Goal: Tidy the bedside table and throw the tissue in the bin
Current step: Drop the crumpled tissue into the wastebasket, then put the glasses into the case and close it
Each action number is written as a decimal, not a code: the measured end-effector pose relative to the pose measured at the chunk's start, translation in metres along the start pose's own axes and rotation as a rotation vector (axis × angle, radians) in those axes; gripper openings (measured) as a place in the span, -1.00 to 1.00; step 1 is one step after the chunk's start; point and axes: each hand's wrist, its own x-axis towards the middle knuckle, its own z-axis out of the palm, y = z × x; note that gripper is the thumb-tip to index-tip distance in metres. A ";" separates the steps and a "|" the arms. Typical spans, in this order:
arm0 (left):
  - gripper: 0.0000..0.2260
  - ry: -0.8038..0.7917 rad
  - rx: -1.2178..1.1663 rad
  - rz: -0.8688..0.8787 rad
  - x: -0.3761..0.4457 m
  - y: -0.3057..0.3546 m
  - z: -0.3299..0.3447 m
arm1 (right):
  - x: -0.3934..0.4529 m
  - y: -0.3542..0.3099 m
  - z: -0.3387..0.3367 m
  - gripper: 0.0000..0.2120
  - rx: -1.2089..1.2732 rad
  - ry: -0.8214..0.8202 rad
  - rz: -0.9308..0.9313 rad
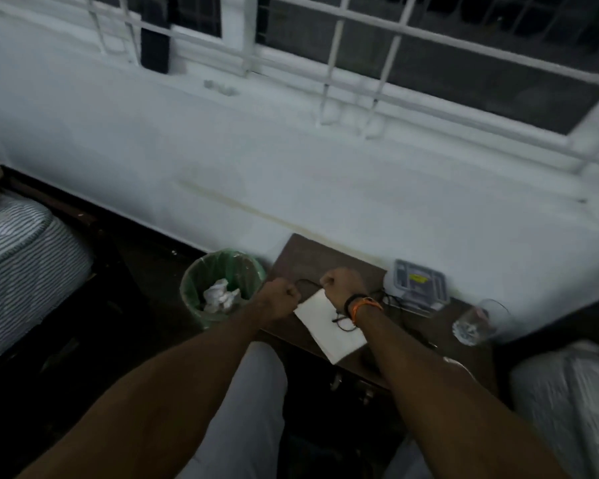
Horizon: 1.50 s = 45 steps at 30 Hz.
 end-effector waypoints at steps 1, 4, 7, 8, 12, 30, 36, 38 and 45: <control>-0.83 -0.022 0.010 0.018 -0.002 0.008 0.008 | -0.009 0.012 -0.008 -0.76 0.005 0.010 0.030; -0.88 -0.050 0.030 0.038 -0.006 0.029 0.025 | -0.029 0.043 -0.024 -0.75 0.026 0.039 0.103; -0.87 -0.085 0.024 0.040 -0.007 0.046 0.049 | -0.047 0.074 -0.032 -0.75 0.035 0.079 0.150; -0.87 -0.085 0.040 0.034 -0.007 0.049 0.055 | -0.050 0.082 -0.033 -0.75 0.034 0.085 0.159; -0.83 -0.082 0.124 0.033 0.003 0.052 0.071 | -0.062 0.113 -0.032 -0.73 0.063 0.132 0.192; -0.93 -0.073 0.285 0.303 0.013 0.033 0.130 | -0.087 0.188 -0.004 -0.36 -0.299 -0.151 -0.001; -0.91 -0.076 0.282 0.310 0.014 0.033 0.144 | -0.079 0.193 -0.001 -0.29 -0.496 -0.179 -0.072; -0.93 -0.068 0.242 0.287 0.016 0.033 0.144 | -0.075 0.192 -0.003 -0.31 -0.538 -0.167 -0.095; -0.98 0.061 0.037 0.277 0.019 0.054 0.146 | -0.067 0.196 -0.016 -0.30 -0.443 -0.092 -0.077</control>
